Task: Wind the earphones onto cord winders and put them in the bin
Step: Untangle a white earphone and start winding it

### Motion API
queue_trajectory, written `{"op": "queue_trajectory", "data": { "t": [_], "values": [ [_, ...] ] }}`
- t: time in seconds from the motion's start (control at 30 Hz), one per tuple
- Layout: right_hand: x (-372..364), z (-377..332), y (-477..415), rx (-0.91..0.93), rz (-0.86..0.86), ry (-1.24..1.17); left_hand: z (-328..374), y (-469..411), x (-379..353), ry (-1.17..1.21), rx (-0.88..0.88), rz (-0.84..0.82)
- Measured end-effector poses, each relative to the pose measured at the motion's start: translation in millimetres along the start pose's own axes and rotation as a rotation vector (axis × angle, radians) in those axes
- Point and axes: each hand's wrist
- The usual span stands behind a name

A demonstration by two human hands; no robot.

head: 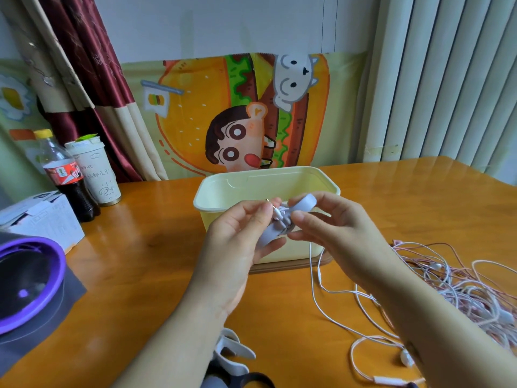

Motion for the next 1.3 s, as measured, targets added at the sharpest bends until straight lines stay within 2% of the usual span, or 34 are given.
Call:
{"op": "queue_trajectory", "data": {
  "t": [0.1, 0.27, 0.4, 0.47, 0.53, 0.63, 0.73, 0.83, 0.9, 1.07, 1.17, 1.23, 1.3],
  "values": [
    [4.5, -2.6, -1.7, -0.010, 0.009, 0.111, 0.3, -4.6, -1.3, -0.128, -0.040, 0.030],
    [10.9, -15.0, -17.6, 0.089, 0.054, 0.369, 2.9, -28.4, -6.7, -0.304, -0.037, 0.107],
    [24.5, -9.8, -50.6, 0.149, 0.259, 0.673, 4.6, -47.0, 6.7, -0.880, -0.313, 0.143],
    [29.6, 0.1, -66.7, 0.130, 0.327, 0.858, 1.7, -50.5, 14.7, -1.082, -0.357, 0.106],
    [32.0, 11.2, -78.2, 0.077, 0.339, 0.997, -1.0, -51.5, 19.8, -1.184, -0.354, 0.073],
    [31.0, 21.0, -83.5, 0.043, 0.222, 1.096, -4.5, -51.3, 22.3, -1.205, -0.359, 0.049],
    [31.1, 15.1, -76.1, 0.119, 0.172, 1.121, -8.6, -52.4, 23.5, -1.268, -0.404, 0.013],
    [38.5, 1.2, -51.3, 0.203, 0.197, 1.044, -13.0, -51.7, 21.6, -1.337, -0.445, -0.009],
    [46.4, -7.9, -30.1, 0.200, 0.154, 1.007, -13.9, -50.6, 18.0, -1.322, -0.460, -0.014],
    [70.7, -0.4, 17.7, -0.035, -0.225, 1.186, -19.1, -39.8, 6.9, -1.298, -0.509, 0.010],
    [78.6, 22.6, 32.0, -0.125, -0.320, 1.298, -23.3, -23.9, -5.5, -1.221, -0.653, 0.021],
    [78.1, 36.1, 35.5, -0.111, -0.332, 1.393, -25.5, -15.8, -16.1, -1.196, -0.607, -0.041],
    [75.2, 43.0, 35.1, -0.069, -0.354, 1.489, -30.7, -13.3, -24.4, -1.255, -0.425, -0.126]
  ]
}}
Point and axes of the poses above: each hand's wrist, its own y-axis away from the middle knuckle, its own x-axis out of the back of the hand, z = x × y, and after that the axes turned 6 degrees about z, right-handed
